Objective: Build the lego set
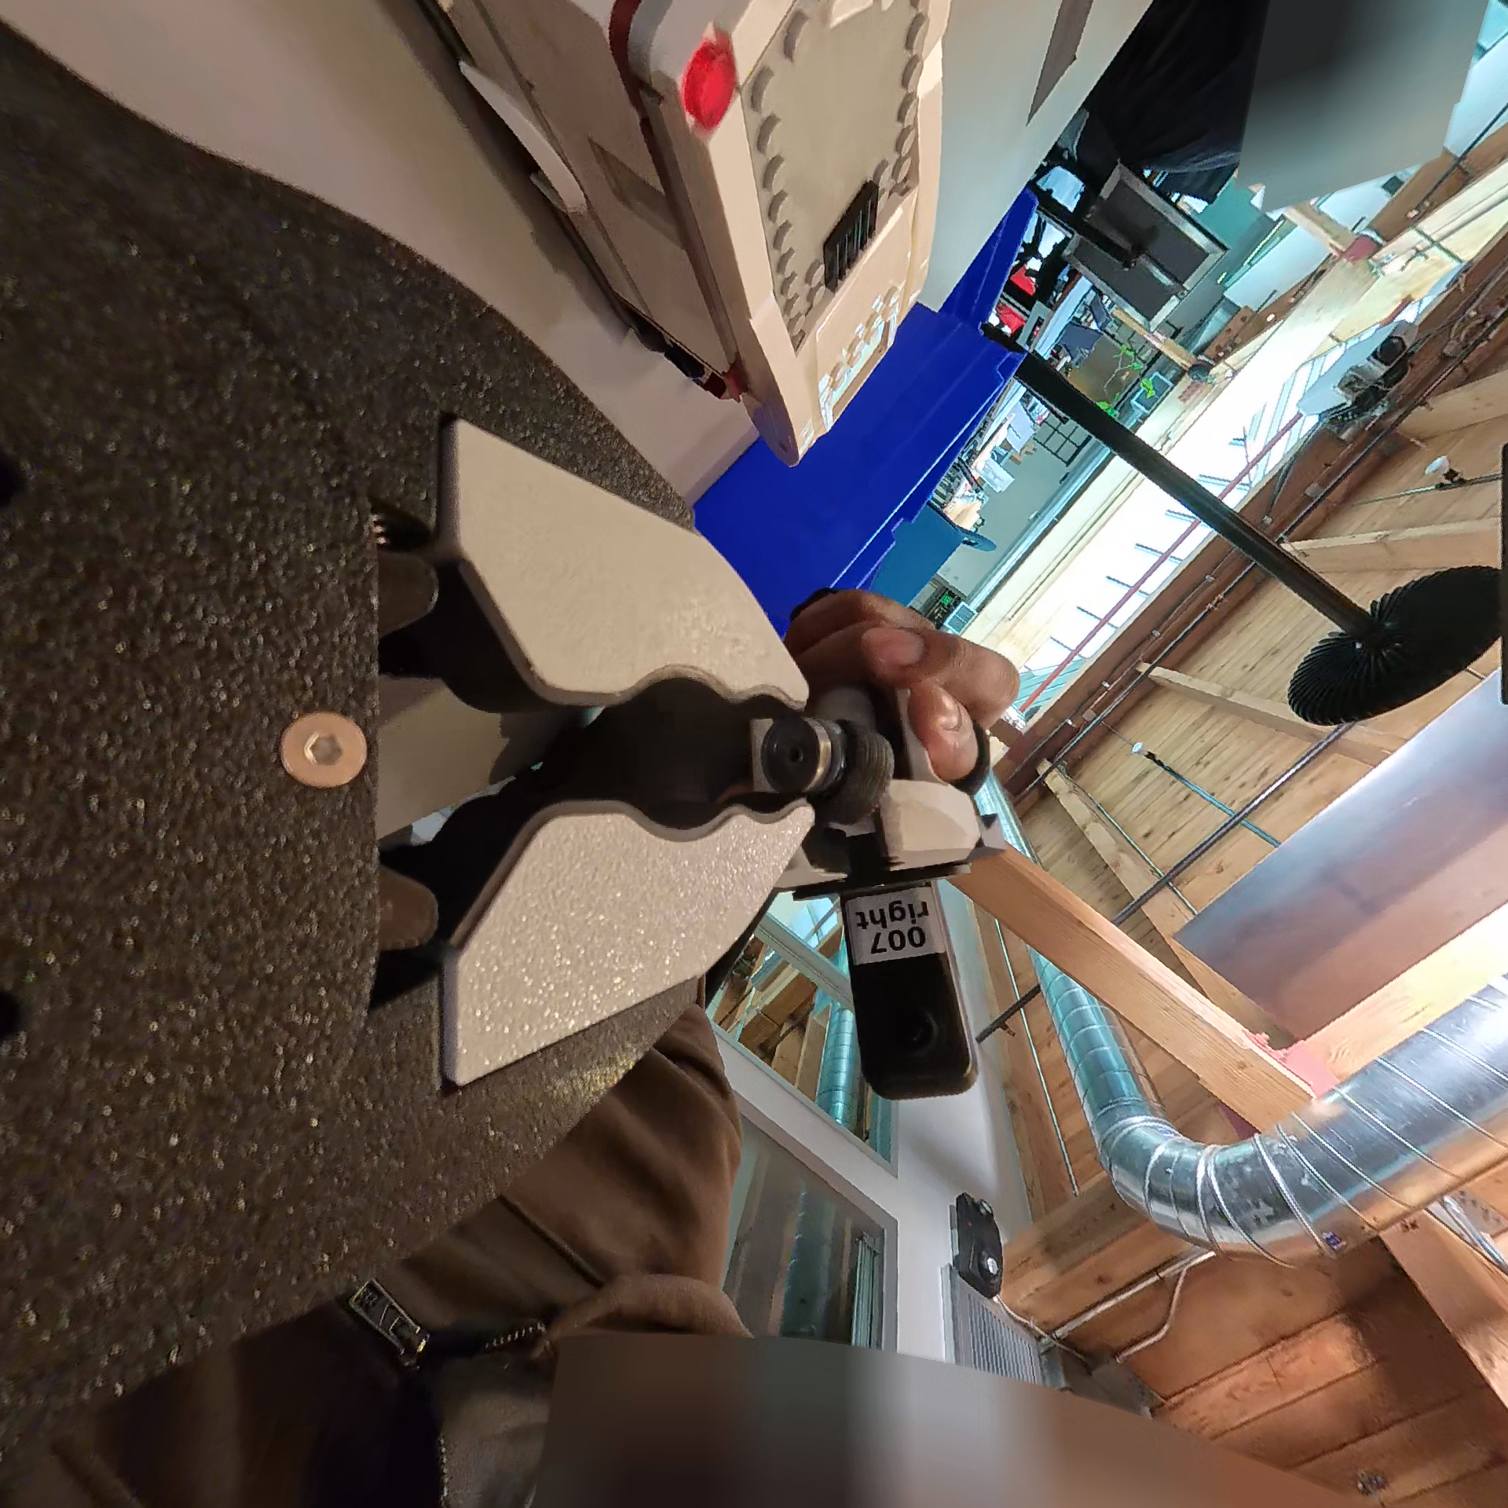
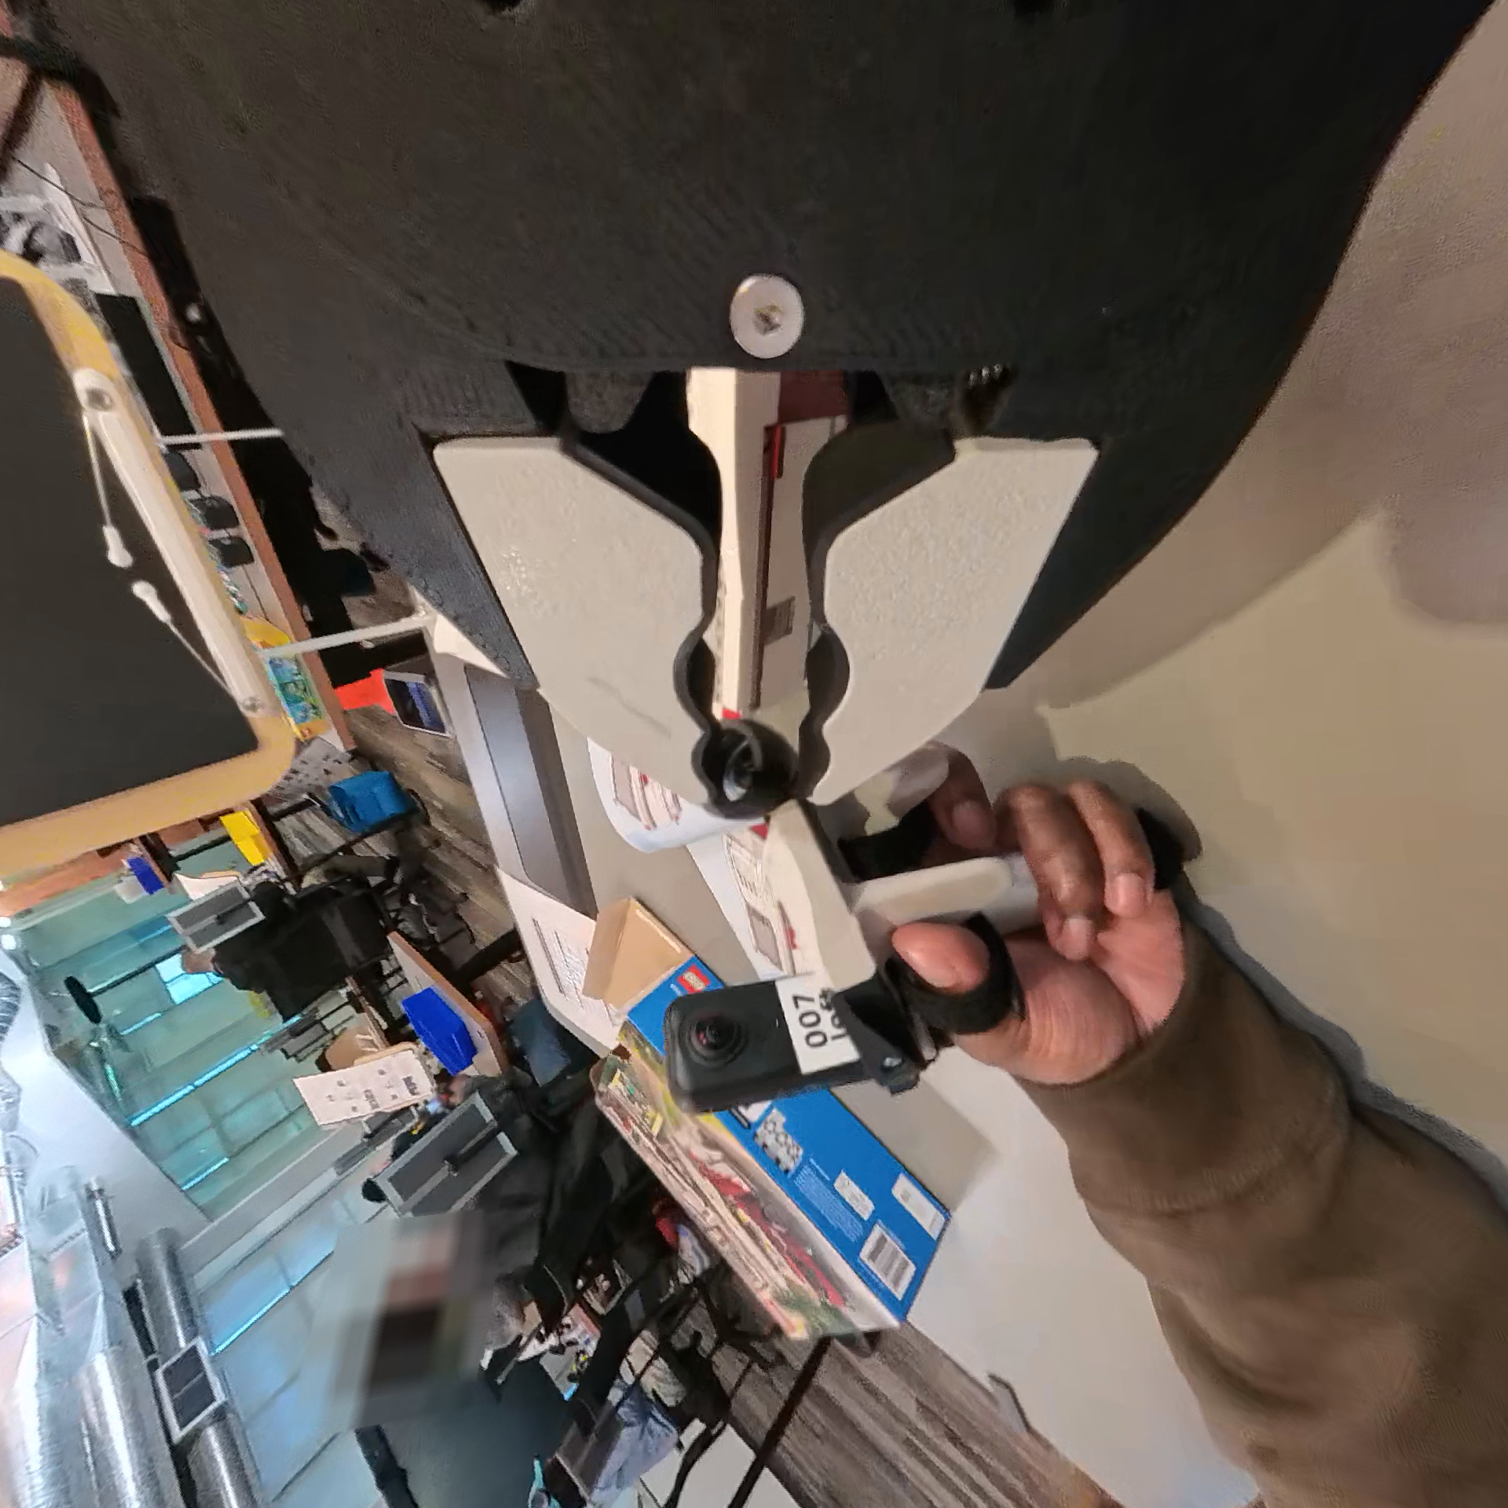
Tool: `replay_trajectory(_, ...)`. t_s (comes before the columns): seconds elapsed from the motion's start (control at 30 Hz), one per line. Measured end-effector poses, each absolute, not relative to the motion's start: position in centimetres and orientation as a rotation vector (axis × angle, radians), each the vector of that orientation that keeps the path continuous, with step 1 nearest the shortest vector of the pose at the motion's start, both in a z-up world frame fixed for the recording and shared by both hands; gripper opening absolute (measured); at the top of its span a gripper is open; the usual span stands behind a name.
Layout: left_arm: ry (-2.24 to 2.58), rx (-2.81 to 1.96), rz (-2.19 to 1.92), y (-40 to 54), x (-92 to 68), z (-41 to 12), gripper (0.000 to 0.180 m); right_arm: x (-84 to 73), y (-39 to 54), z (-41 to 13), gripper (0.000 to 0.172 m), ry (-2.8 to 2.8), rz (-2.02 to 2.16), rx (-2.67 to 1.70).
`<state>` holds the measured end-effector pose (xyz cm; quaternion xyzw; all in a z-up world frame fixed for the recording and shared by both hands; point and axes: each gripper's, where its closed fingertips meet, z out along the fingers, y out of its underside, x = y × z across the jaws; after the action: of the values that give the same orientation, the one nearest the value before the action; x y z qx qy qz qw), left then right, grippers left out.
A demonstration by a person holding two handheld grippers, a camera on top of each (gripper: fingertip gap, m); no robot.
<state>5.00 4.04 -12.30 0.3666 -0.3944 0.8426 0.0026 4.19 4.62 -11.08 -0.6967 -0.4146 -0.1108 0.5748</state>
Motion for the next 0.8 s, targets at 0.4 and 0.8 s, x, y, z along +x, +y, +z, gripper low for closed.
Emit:
replay_trajectory(0.4, -1.093, 1.035, 2.777, 5.3, 3.9, -10.2, 0.018, 3.2, 5.8, -9.6, 0.020, -1.037, -0.250, -1.600)
replay_trajectory(0.8, -1.057, 1.020, 2.804, 5.7, 3.7, -9.9, 0.018, 3.3, 5.7, -9.3, 0.025, -1.008, -0.260, -1.569)
